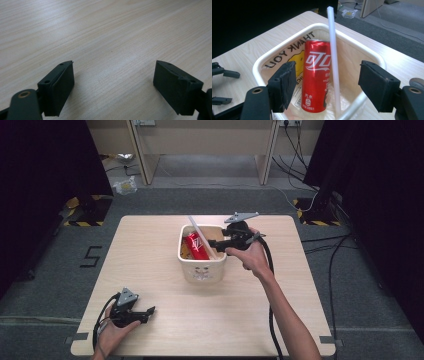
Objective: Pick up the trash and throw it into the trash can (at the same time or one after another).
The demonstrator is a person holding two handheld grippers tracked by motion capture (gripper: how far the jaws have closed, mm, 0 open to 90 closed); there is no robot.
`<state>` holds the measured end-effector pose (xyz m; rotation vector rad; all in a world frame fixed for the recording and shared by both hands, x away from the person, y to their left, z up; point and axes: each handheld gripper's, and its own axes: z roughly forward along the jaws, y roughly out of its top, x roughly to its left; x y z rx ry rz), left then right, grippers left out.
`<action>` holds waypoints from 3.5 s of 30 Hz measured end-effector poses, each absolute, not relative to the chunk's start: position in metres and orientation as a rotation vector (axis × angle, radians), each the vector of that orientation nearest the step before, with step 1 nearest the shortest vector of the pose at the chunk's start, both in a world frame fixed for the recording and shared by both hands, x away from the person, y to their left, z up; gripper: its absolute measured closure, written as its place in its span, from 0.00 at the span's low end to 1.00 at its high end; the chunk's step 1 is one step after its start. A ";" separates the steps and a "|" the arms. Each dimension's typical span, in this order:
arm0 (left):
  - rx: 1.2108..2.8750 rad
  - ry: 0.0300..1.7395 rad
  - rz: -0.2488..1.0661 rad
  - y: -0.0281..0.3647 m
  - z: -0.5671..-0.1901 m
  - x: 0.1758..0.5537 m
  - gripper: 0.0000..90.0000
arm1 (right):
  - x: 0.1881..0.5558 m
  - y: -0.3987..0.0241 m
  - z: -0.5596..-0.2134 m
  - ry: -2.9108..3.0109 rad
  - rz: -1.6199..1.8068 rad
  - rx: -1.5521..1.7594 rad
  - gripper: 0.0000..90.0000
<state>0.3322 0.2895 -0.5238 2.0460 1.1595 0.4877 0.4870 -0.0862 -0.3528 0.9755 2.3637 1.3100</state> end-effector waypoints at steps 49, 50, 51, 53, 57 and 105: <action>2.046 1.159 0.488 0.289 -0.524 0.332 0.18 | 0.467 -0.189 -0.352 2.142 1.279 1.125 0.24; 2.047 1.159 0.488 0.289 -0.524 0.332 0.18 | 0.467 -0.190 -0.353 2.142 1.274 1.120 0.24; 2.045 1.159 0.489 0.289 -0.524 0.332 0.18 | 0.466 -0.191 -0.354 2.139 1.273 1.128 0.24; 2.045 1.159 0.489 0.289 -0.524 0.332 0.18 | 0.465 -0.193 -0.355 2.136 1.272 1.127 0.24; 2.045 1.159 0.489 0.289 -0.524 0.332 0.18 | 0.462 -0.195 -0.358 2.136 1.264 1.127 0.24; 2.047 1.159 0.488 0.289 -0.524 0.332 0.18 | 0.433 -0.210 -0.399 2.166 1.171 1.128 0.21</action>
